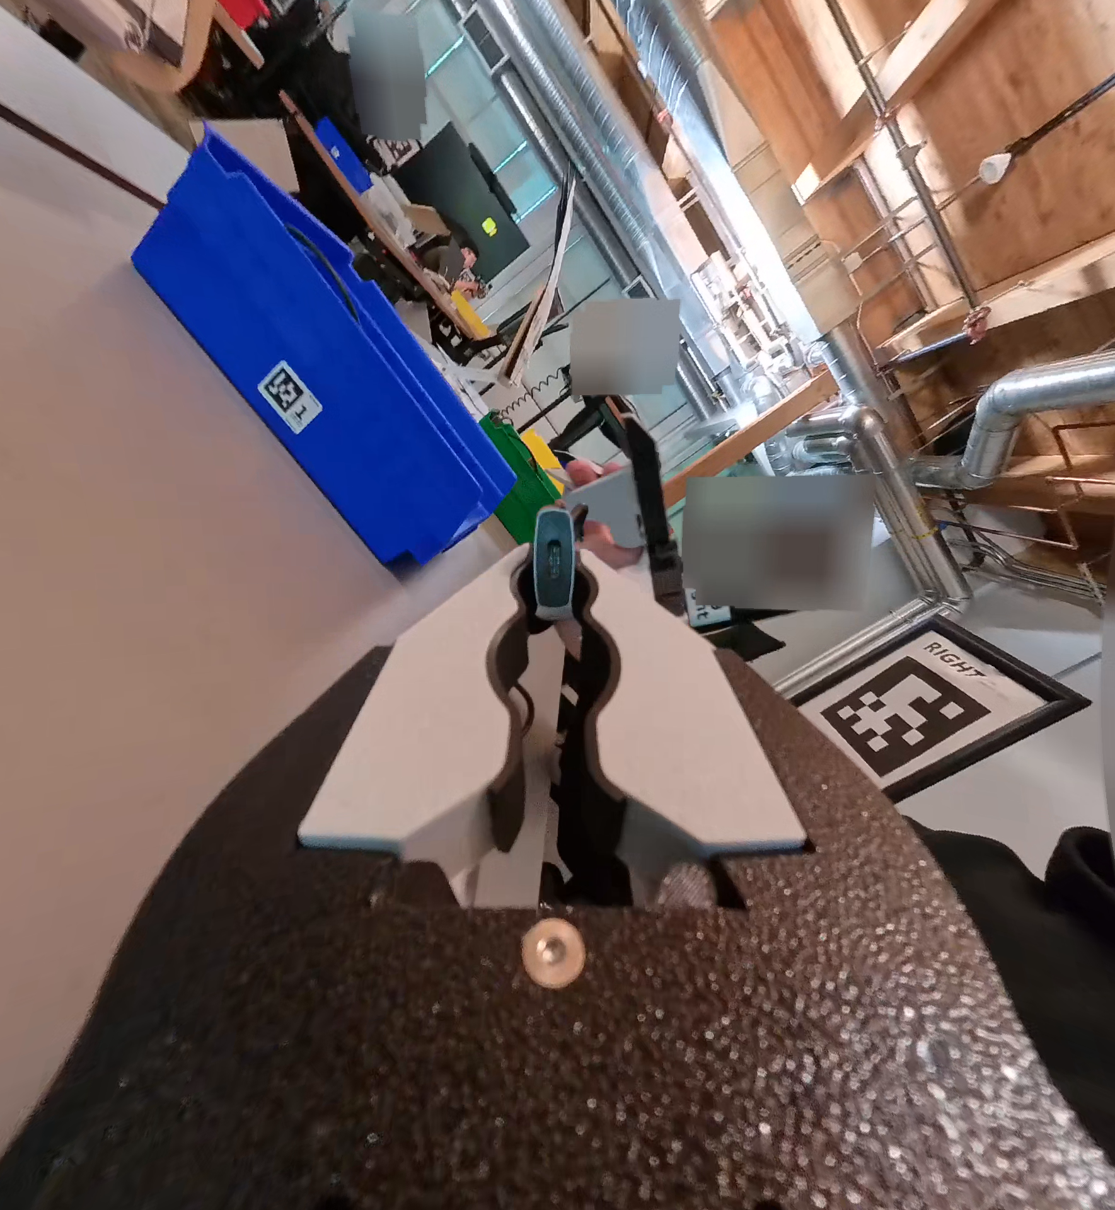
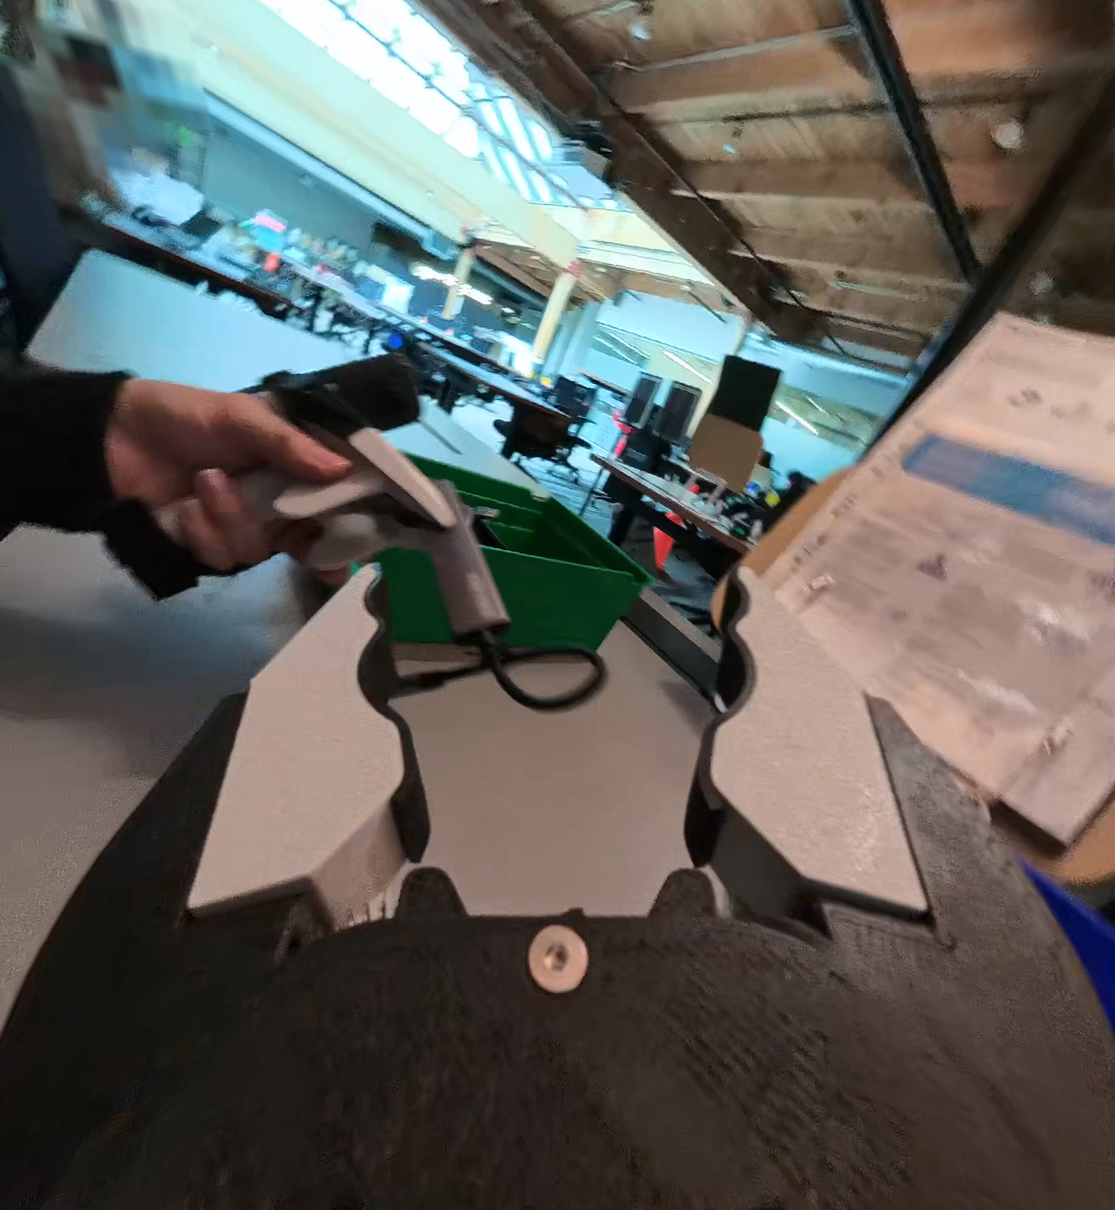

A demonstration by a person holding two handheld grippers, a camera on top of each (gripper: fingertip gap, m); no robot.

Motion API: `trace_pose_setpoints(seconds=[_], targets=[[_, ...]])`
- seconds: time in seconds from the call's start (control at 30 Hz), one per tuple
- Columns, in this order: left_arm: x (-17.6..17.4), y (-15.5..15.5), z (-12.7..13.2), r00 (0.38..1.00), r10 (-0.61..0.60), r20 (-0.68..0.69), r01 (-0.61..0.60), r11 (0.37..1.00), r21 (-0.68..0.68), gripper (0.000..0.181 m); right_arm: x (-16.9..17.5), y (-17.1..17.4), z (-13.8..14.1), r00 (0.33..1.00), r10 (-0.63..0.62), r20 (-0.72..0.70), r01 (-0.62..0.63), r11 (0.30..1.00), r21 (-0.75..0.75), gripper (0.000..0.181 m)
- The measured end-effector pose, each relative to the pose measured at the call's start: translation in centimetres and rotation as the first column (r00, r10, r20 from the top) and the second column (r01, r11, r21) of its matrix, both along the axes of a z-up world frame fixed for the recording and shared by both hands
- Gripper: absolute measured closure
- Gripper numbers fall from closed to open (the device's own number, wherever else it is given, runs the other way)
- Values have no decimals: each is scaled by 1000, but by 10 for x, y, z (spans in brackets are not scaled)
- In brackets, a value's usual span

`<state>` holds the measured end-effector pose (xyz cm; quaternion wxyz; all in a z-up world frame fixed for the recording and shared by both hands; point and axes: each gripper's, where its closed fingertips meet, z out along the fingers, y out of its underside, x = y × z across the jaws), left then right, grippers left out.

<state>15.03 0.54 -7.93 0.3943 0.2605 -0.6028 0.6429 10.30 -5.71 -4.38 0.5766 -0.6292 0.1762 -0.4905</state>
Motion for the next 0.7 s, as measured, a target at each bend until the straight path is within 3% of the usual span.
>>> trace_pose_setpoints(seconds=[0.1,0.13,0.2,0.3,0.4,0.57,0.7], targets=[[-11,-11,-1,999,-38,-35,38,999,-7,175,-7,30,-13,997,70,11,-68,990,-122,119],[-11,-14,-1,998,-30,-55,29,1000,-11,175,0,28,-17,1000,23,17,-21,989,-146,111],[-10,-17,-7,996,-26,-89,26,1000,-4,175,8,21,-21,998,-36,43,43,984,-173,126],[-9,-19,-12,994,-24,-110,24,1000,6,175,8,17,-27,999,-33,37,40,976,-215,134],[-12,-24,-21,996,-31,-80,35,998,55,175,-1,20,-18,981,-46,188,117,917,-382,141],[-19,-29,-21,995,-54,-88,58,997,45,175,4,23,-45,999,-12,45,29,917,-399,138],[-22,-31,-18,995,-54,-79,56,998,22,174,15,15,-56,997,-72,27,77,910,-408,148]])
